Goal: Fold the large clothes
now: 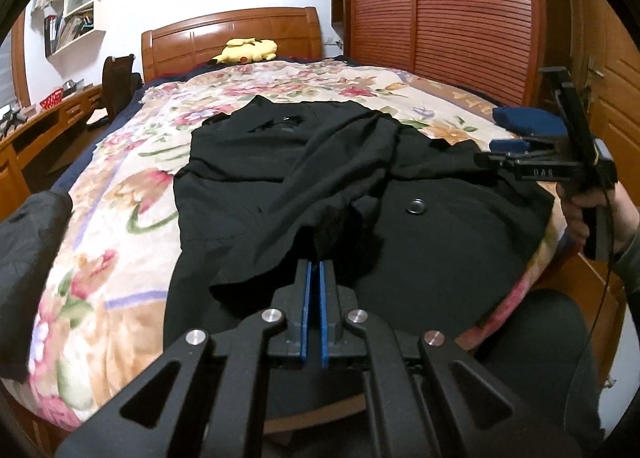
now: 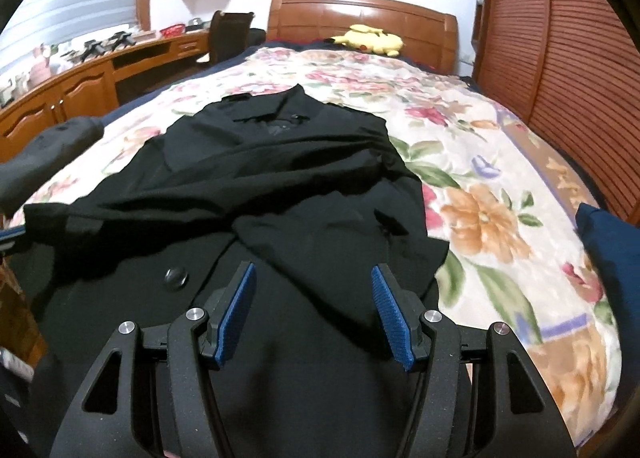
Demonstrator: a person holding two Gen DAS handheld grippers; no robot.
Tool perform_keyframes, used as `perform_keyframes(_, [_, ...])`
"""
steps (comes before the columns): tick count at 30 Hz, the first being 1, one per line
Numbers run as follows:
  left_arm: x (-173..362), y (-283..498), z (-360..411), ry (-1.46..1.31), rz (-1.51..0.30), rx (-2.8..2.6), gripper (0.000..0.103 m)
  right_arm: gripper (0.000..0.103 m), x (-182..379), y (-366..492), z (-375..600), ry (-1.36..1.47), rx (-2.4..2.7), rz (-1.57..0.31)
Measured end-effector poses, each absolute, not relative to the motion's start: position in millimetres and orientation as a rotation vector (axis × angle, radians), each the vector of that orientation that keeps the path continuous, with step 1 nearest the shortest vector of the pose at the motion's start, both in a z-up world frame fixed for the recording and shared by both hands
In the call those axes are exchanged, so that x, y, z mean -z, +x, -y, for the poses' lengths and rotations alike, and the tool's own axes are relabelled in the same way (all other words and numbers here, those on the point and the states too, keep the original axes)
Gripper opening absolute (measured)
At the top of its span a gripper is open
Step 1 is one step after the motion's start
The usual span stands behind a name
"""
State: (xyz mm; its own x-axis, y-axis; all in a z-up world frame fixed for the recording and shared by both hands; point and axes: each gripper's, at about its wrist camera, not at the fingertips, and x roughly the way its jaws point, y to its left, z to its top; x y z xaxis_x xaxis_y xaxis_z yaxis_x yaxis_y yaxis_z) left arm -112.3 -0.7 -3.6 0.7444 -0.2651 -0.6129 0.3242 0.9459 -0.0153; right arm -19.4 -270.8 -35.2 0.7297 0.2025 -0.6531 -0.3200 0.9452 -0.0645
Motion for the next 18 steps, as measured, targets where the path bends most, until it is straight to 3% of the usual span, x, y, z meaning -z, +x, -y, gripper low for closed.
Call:
perform_keyframes(6, [-12.7,-134.2,-6.7,0.062,-0.592,0.304,0.013,0.061,39.2,-43.7,278.5,-0.172,-0.316,-0.686])
perform_keyframes(8, [-17.9,-134.4,-10.6,0.073,-0.572,0.288,0.027,0.061,40.2,-49.2,279.3,-0.167,-0.323,-0.684])
perform_keyframes(10, [-19.3,-130.5,-16.0,0.063,-0.572,0.277,0.033,0.061,40.3,-52.5,279.2,-0.17,-0.324,-0.682])
perform_keyframes(18, [1.4,-79.5,-28.9,0.067,-0.657,0.213,0.038,0.061,37.5,-62.6,272.2,-0.178,-0.339,-0.657])
